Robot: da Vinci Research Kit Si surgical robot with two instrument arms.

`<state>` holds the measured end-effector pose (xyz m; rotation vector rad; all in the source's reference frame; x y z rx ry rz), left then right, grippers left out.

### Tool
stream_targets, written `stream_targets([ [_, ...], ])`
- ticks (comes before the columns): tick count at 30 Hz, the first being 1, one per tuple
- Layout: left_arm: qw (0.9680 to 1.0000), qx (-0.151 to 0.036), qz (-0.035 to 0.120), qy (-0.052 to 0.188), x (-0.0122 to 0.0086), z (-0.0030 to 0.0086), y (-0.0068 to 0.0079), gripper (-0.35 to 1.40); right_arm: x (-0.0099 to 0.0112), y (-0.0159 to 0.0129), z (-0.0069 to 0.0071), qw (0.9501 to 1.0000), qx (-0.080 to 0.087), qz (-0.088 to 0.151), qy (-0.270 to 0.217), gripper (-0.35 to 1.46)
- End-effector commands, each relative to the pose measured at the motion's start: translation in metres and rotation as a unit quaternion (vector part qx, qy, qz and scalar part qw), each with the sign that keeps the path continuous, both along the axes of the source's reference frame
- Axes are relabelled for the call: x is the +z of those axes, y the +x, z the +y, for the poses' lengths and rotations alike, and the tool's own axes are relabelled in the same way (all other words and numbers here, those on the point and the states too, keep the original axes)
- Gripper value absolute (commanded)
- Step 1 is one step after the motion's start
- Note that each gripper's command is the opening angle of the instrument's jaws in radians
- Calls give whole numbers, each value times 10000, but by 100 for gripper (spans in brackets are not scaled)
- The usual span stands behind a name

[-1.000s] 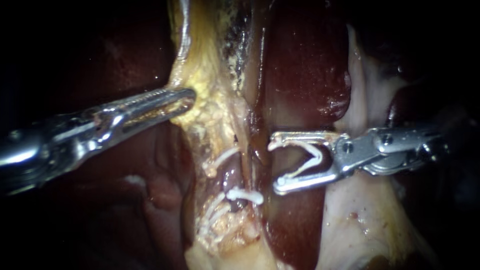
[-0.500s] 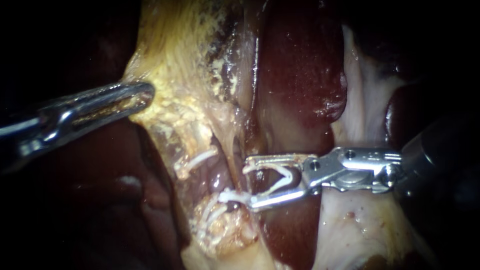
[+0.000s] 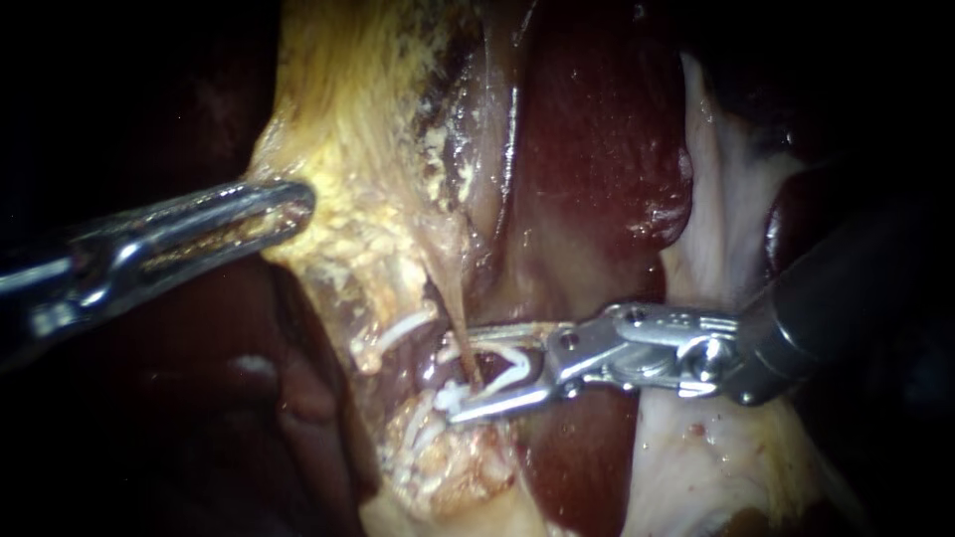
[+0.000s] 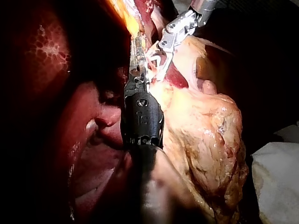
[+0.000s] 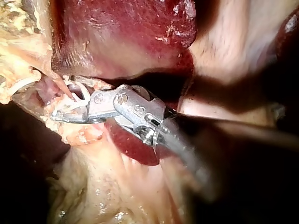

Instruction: Clipping second clip right tube

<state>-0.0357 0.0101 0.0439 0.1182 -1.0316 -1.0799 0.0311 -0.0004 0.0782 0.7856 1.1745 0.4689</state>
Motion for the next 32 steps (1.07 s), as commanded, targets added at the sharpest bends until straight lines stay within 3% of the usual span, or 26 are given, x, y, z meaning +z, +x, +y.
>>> stream_targets([
  [1, 10000, 9, -7, 2, 0, 0, 0, -35, 0, 1, 0, 10000, 7, -4, 14, 54],
  [6, 10000, 9, -7, 2, -1, -1, 0, -35, -1, -2, 0, 9998, 35, -45, 186, 48],
  [9, 10000, 9, -7, 2, -1, -1, 0, -35, -2, -6, 1, 9995, 12, -133, 297, 32],
  [12, 10000, 9, -7, 2, -1, -1, 0, -35, -5, -12, 4, 9989, 19, -318, 351, -27],
  [13, 10000, 9, -7, 2, -1, -1, 0, -35, -6, -14, 6, 9986, 57, -346, 405, -35],
  [18, 10000, 9, -7, 1, -1, -1, 0, -35, -7, -19, 11, 9980, 130, -410, 453, -35],
  [24, 10000, 9, -7, 1, 0, -1, 0, -35, -3, -19, 6, 9972, 98, -538, 501, -35],
  [32, 10000, 9, -7, 1, 0, -1, 0, -35, -1, -17, 4, 9971, 34, -527, 539, -35],
])
